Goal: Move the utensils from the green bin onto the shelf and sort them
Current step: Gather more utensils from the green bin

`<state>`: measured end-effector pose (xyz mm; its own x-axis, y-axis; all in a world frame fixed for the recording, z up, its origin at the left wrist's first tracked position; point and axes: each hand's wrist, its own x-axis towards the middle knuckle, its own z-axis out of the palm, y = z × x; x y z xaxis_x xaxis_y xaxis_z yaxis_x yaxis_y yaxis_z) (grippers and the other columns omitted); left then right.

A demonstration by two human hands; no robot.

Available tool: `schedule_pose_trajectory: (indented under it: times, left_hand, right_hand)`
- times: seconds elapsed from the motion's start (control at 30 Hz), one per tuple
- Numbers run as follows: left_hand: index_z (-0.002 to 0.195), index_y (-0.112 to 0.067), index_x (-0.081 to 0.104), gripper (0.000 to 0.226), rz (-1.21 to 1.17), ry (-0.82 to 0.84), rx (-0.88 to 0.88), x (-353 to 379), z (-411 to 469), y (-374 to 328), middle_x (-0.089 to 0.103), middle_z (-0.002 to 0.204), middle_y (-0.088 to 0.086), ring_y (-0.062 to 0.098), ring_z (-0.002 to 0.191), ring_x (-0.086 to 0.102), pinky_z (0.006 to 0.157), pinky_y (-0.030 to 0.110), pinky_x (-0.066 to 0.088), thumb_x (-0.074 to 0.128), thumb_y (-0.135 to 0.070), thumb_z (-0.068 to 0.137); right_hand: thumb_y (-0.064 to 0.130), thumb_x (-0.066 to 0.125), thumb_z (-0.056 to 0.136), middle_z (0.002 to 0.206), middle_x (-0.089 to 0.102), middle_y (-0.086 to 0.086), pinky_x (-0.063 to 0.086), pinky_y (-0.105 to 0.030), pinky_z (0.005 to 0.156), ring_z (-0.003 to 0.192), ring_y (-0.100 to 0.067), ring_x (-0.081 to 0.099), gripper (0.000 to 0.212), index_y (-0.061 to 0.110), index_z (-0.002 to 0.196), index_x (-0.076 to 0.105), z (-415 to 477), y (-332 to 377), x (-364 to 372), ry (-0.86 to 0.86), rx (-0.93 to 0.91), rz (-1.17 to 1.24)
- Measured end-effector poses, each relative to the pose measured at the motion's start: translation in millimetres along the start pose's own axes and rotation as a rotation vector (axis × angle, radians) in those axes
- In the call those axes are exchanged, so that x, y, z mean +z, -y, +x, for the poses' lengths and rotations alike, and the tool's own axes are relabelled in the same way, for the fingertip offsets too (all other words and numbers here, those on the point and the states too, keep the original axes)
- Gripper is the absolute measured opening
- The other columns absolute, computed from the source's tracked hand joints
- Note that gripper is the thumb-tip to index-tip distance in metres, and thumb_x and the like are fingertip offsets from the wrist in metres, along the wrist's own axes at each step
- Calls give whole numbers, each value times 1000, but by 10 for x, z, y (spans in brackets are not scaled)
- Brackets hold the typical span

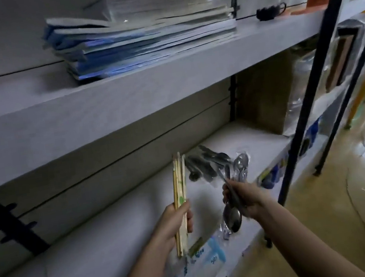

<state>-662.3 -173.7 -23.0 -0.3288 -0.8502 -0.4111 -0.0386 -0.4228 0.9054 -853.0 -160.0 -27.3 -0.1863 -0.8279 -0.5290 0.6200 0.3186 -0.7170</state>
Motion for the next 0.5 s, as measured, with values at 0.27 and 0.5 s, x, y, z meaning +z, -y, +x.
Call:
schedule_pose_trajectory:
  times: [0.27,0.5]
  left_hand:
    - [88,-3,52,11,-44,-421,-48,-136,546,91,54,67,8,13,42,46,40,20,40,53,-12,94]
    - [89,-2,52,5,-51,-719,-100,-58,903,216,60,67,9,11,38,47,38,16,40,56,-4,90]
  right_hand:
    - [7,51,93,45,53,-3,44,-19,37,36,-11,51,18,6,76,55,1008,481,180,151,94,-310]
    - [1,48,95,75,55,-14,47,-41,68,68,-27,53,16,6,81,54,1347,793,313,212,30,-560]
